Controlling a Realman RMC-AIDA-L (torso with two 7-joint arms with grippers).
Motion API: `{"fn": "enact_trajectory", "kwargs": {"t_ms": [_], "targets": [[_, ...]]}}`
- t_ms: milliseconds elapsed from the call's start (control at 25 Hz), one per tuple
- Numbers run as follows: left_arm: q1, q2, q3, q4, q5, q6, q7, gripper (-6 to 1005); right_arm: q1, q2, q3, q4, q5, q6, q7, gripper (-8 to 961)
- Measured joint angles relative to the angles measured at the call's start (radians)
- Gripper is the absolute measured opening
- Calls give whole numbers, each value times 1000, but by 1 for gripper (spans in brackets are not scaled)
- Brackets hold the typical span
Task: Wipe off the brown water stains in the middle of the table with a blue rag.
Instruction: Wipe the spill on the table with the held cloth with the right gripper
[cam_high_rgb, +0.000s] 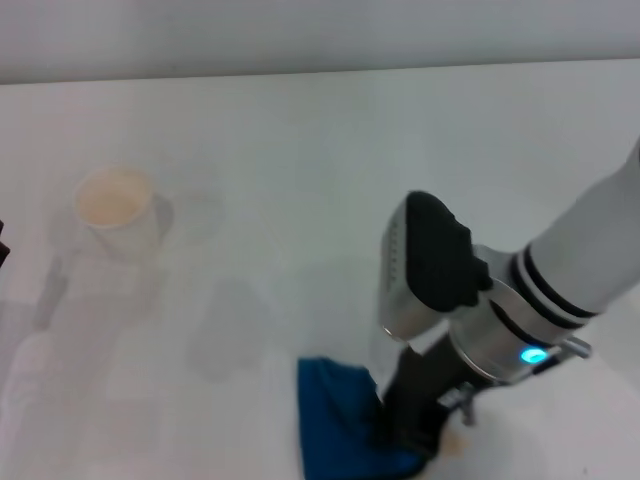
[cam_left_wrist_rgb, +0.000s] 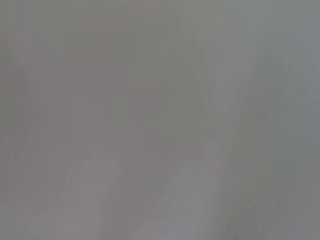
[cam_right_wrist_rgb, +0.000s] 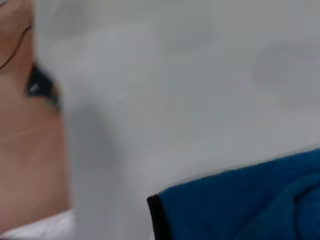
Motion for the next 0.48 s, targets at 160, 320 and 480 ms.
{"fn": "enact_trajectory", "kwargs": {"t_ms": [160, 320, 480], "targets": [[0, 0, 0, 0, 0, -1, 0, 893, -14, -2, 9, -11, -72, 92, 43, 41], [0, -1, 0, 0, -1, -4, 0, 893, -45, 1, 43, -34, -106, 87, 69, 41], [-1, -2, 0, 0, -1, -5, 0, 893, -52, -1, 103, -52, -186, 66, 59, 40]]}}
